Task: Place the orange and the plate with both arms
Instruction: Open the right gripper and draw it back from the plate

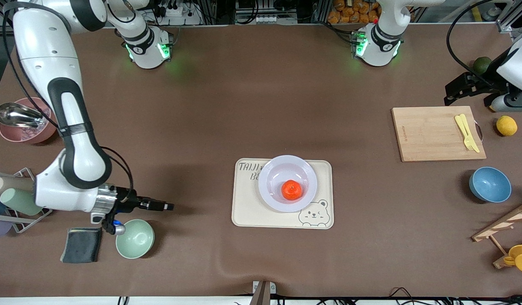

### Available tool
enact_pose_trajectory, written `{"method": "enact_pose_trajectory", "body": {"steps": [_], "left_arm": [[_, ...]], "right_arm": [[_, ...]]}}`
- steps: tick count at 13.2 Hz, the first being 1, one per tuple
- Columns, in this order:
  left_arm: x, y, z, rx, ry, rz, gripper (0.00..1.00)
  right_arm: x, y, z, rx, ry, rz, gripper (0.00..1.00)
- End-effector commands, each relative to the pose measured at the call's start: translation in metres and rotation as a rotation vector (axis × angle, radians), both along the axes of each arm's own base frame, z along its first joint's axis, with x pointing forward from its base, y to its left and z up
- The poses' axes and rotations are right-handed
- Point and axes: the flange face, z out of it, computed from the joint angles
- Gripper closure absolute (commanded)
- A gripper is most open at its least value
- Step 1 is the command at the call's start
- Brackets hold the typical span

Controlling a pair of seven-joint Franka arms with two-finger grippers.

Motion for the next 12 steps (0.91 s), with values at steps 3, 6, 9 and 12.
{"method": "enact_pose_trajectory", "body": {"steps": [3,6,9,12], "left_arm": [[-0.001,0.000,0.001,-0.022,-0.006,0.018,0.00],[0.000,0.000,0.000,-0.022,-0.008,0.018,0.00],[-0.001,0.001,0.001,-0.022,-0.009,0.019,0.00],[0.000,0.001,-0.001,-0.022,-0.006,0.019,0.00]], "right_arm": [[0.003,-0.040,0.058,-0.038,0.063,0.140,0.26],[-0.010,-0.059,0.096,-0.097,0.129,0.238,0.28],[-0.036,-0.056,0.161,-0.252,0.103,0.290,0.15],[-0.070,-0.061,0.196,-0.385,0.099,0.322,0.02]]}}
